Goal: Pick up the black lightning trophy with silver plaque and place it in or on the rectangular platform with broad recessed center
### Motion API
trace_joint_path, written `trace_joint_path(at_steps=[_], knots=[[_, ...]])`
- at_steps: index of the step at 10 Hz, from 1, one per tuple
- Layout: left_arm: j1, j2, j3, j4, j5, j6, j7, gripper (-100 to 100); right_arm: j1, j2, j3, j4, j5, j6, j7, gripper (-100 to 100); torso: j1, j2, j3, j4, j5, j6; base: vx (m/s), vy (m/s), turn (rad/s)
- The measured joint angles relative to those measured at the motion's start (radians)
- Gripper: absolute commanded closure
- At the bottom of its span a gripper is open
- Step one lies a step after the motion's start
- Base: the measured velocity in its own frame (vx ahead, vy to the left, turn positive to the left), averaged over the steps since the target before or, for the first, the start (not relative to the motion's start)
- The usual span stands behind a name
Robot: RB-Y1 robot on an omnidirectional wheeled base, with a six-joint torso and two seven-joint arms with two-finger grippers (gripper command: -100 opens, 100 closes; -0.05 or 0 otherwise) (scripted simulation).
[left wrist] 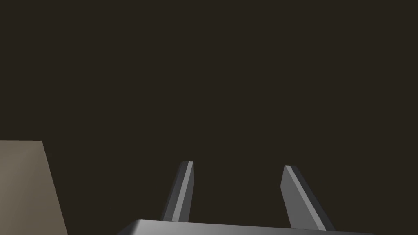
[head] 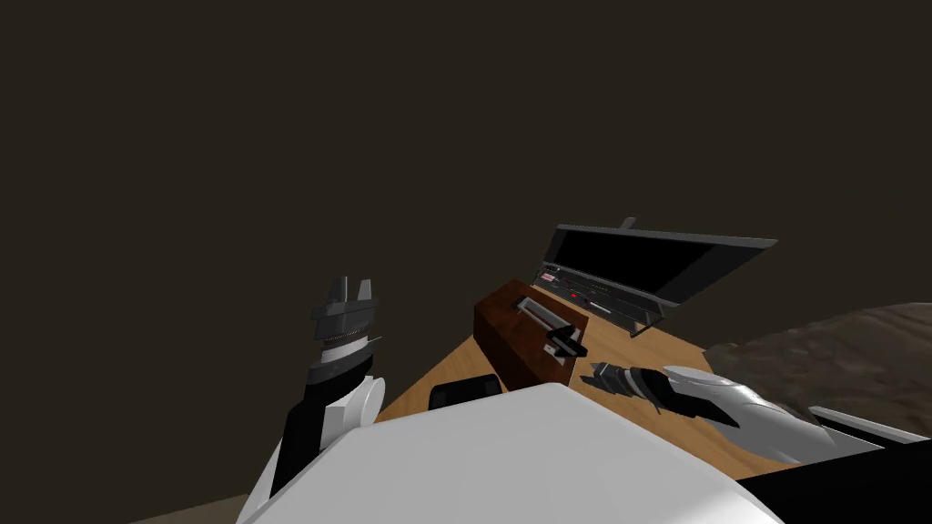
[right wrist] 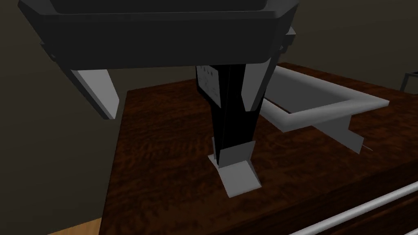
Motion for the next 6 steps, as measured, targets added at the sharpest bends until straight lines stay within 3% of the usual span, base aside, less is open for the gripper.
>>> trace_joint_path(at_steps=[1,2,3,4,6], knots=[[0.0,0.0,0.0,0.0,0.0,0.0,0.0,0,0.014,-0.036,0.008,0.0,0.007,-0.001,-0.008,-100,-0.001,0.0,0.0,0.0,0.0,0.001,0.008,-0.044,0.232],[0.0,0.0,0.0,0.0,0.0,0.0,0.0,0,-0.019,-0.033,0.029,0.065,0.03,-0.018,-0.012,-100,-0.001,0.0,0.0,0.0,-0.001,0.001,0.006,-0.023,0.272],[0.0,0.0,0.0,0.0,0.0,0.0,0.0,0,-0.03,-0.041,0.044,0.095,0.044,-0.026,-0.018,-100,0.0,0.0,0.0,0.0,0.0,0.001,0.011,-0.003,0.201],[0.0,0.0,0.0,0.0,0.0,0.0,0.0,0,-0.005,-0.081,0.051,0.047,0.047,-0.002,-0.039,-100,0.001,0.0,0.0,0.0,0.0,0.001,0.011,0.006,0.081],[0.0,0.0,0.0,0.0,0.0,0.0,0.0,0,-0.027,-0.077,0.059,0.092,0.057,-0.016,-0.042,-100,0.002,0.001,0.0,0.0,0.0,0.002,0.017,0.032,0.115]])
